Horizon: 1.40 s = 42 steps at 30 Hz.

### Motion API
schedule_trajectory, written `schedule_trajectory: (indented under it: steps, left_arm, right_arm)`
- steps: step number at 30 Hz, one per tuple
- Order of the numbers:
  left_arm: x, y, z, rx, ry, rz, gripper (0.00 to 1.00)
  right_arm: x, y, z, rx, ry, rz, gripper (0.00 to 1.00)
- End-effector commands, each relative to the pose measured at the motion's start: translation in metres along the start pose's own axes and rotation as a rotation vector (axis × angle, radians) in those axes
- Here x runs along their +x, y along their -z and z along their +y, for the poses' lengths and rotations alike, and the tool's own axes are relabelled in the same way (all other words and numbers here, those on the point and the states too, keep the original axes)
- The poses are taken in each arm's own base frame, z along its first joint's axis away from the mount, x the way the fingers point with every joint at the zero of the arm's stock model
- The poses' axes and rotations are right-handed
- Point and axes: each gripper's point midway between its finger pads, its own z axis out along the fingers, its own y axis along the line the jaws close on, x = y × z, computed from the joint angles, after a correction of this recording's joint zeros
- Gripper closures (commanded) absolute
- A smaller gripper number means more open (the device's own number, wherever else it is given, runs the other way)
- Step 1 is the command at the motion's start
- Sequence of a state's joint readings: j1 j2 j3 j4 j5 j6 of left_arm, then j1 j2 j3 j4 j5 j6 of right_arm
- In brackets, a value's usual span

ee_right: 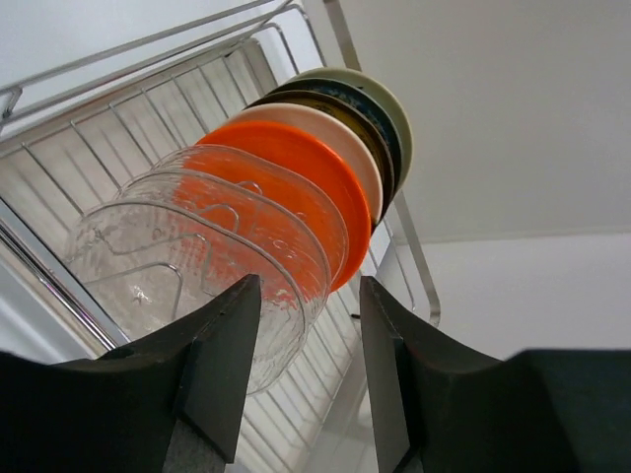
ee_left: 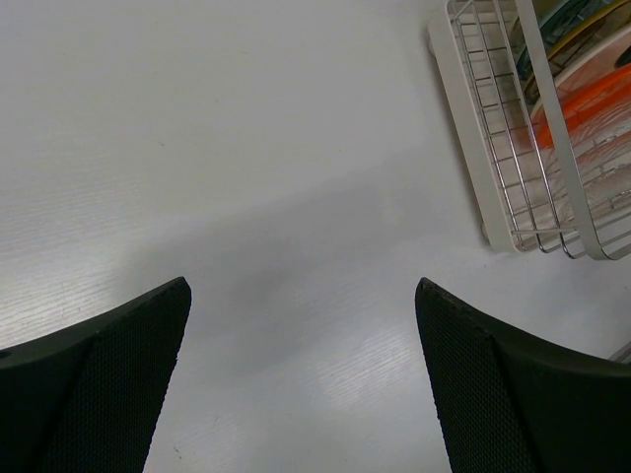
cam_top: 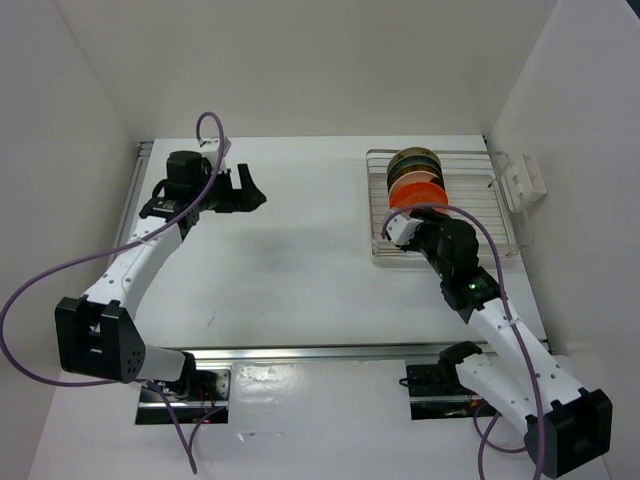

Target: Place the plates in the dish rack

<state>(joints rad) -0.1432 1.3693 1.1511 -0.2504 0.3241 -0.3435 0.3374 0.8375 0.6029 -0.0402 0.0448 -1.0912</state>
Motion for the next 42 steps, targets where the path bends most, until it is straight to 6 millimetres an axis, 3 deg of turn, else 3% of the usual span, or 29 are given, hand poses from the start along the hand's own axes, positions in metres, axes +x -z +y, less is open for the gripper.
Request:
schedule_trajectory:
  steps: [1, 6, 9, 10, 11, 12, 13, 14, 15, 16, 17, 19, 20, 21, 24, 31, 35, 42]
  left_arm:
    - [-0.015, 0.009, -0.007, 0.036, -0.023, -0.061, 0.0]
    - [-0.011, 0.003, -0.009, 0.062, -0.019, -0.042, 0.0]
    - [-0.013, -0.002, -0.004, 0.041, -0.025, -0.032, 0.0]
    - [-0.011, -0.004, 0.001, 0.024, -0.04, -0.021, 0.0]
    - [-0.017, -0.004, 0.003, 0.006, -0.04, -0.025, 0.0]
    - [-0.011, -0.007, 0.015, -0.046, -0.057, 0.002, 0.0]
    - [-0.014, -0.005, 0.018, -0.071, -0.07, 0.0, 0.0]
    - [-0.02, -0.005, 0.022, -0.1, -0.083, -0.006, 0.0]
    - [-0.025, -0.002, 0.032, -0.16, -0.096, -0.016, 0.0]
    - [-0.028, 0.0, 0.037, -0.191, -0.124, -0.019, 0.0]
    - [-0.036, 0.004, 0.039, -0.215, -0.14, -0.032, 0.0]
    - [-0.046, 0.006, 0.052, -0.289, -0.167, -0.054, 0.0]
    - [-0.05, 0.006, 0.054, -0.305, -0.177, -0.06, 0.0]
    - [-0.062, 0.011, 0.054, -0.326, -0.181, -0.085, 0.0]
    - [-0.076, 0.012, 0.052, -0.335, -0.175, -0.11, 0.0]
    - [-0.078, 0.007, 0.058, -0.36, -0.164, -0.119, 0.0]
    - [-0.082, 0.008, 0.057, -0.359, -0.177, -0.126, 0.0]
    - [-0.085, -0.001, 0.057, -0.346, -0.15, -0.139, 0.0]
  right_arm:
    - [-0.007, 0.018, -0.024, 0.1, -0.142, -0.015, 0.48]
    - [-0.031, 0.035, -0.065, 0.237, -0.354, -0.108, 0.39]
    - [-0.045, 0.029, -0.073, 0.234, -0.623, -0.139, 0.33]
    - [-0.05, 0.024, -0.071, 0.218, -0.804, -0.138, 0.29]
    - [-0.06, 0.013, -0.08, 0.197, -0.887, -0.124, 0.27]
    - [-0.058, 0.004, -0.074, 0.168, -0.955, -0.074, 0.24]
    - [-0.056, -0.019, -0.059, 0.122, -1.065, -0.01, 0.21]
    - [-0.055, -0.029, -0.062, 0.137, -1.125, 0.026, 0.19]
    - [-0.069, -0.031, -0.083, 0.14, -1.179, 0.021, 0.16]
    - [-0.076, -0.041, -0.088, 0.126, -1.216, 0.026, 0.09]
    - [-0.087, -0.058, -0.101, 0.127, -1.265, 0.023, 0.03]
    - [-0.094, -0.074, -0.105, 0.099, -1.283, 0.04, 0.0]
    - [-0.09, -0.092, -0.101, 0.1, -1.28, 0.074, 0.0]
    - [-0.097, -0.095, -0.114, 0.112, -1.274, 0.046, 0.0]
    - [-0.094, -0.108, -0.127, 0.189, -1.266, 0.011, 0.0]
    - [-0.108, -0.114, -0.149, 0.227, -1.229, -0.109, 0.0]
    - [-0.106, -0.111, -0.16, 0.274, -1.213, -0.112, 0.0]
    - [-0.106, -0.112, -0.159, 0.271, -1.213, -0.114, 0.0]
